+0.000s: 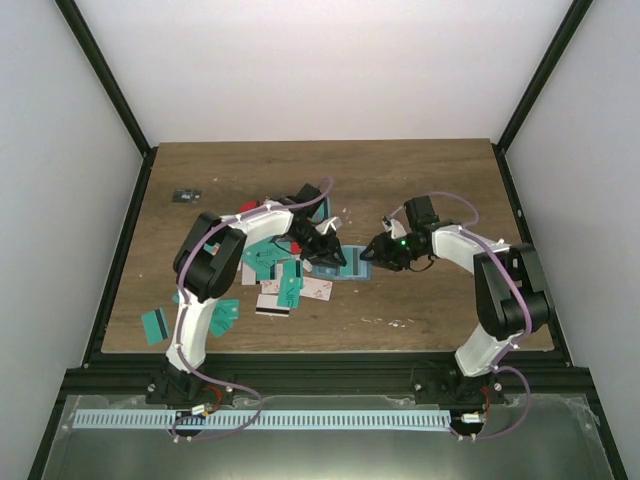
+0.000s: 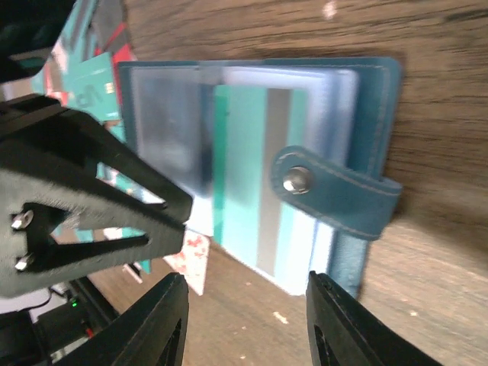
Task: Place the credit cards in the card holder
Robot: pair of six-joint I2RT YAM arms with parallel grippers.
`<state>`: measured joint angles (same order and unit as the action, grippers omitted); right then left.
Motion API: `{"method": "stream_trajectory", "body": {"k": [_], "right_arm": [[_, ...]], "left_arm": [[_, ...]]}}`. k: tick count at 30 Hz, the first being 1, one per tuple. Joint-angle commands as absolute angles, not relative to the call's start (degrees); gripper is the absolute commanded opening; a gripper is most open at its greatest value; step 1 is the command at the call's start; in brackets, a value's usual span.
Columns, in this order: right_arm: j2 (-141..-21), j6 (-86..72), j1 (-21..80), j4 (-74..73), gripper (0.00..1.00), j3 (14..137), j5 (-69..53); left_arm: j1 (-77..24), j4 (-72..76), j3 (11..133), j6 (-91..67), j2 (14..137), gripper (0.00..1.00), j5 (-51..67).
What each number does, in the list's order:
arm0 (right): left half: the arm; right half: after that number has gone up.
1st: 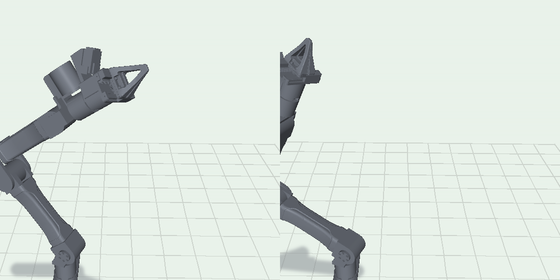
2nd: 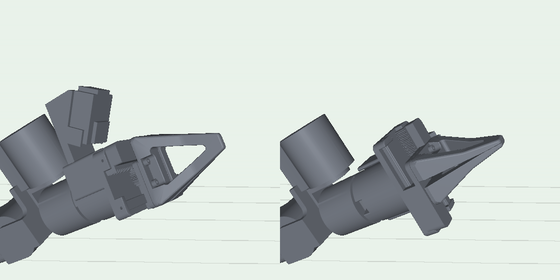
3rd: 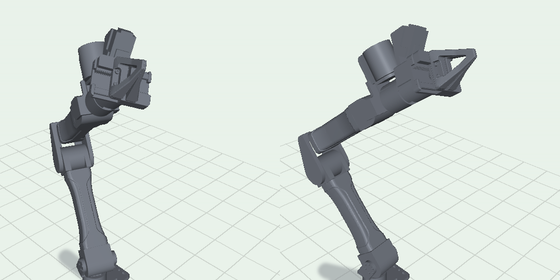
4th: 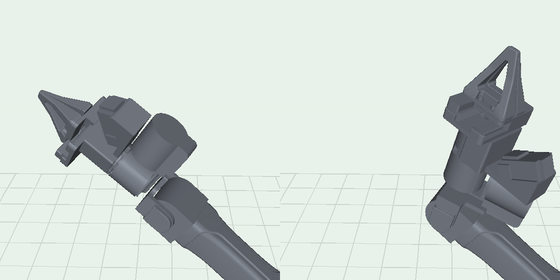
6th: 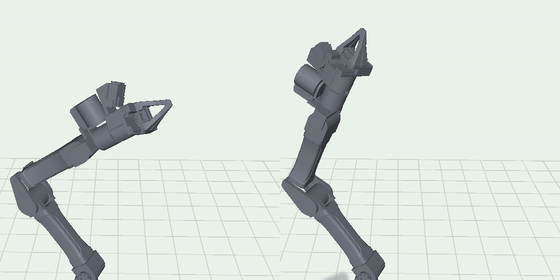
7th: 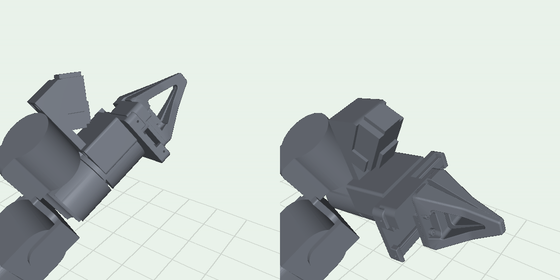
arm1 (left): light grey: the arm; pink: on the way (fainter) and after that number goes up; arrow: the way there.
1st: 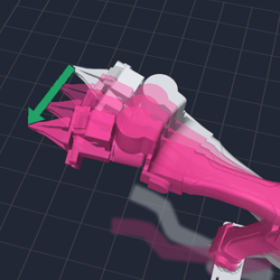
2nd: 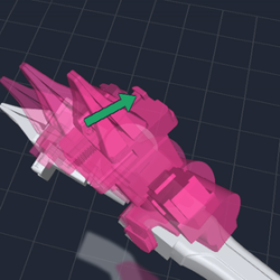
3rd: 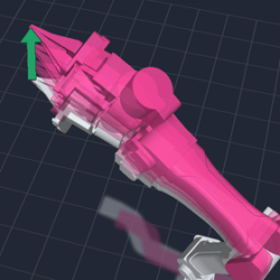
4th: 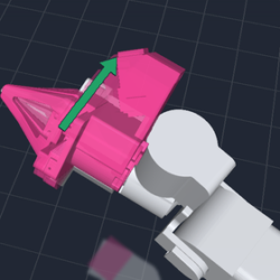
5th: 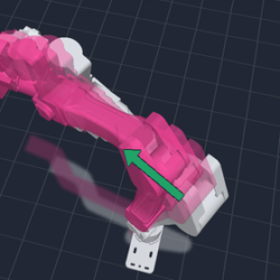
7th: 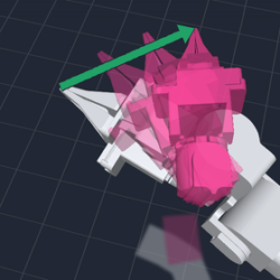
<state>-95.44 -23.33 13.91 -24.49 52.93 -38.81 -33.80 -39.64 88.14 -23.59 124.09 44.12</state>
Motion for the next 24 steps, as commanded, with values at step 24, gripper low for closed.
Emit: {"method": "stream_trajectory", "body": {"k": [24], "right_arm": [[-96.6,-27.9,13.5,-15.4,0.44,49.9,-48.2]], "left_arm": [[-34.3,-40.7,94.9,-20.2,130.4,0.04,37.3]]}}
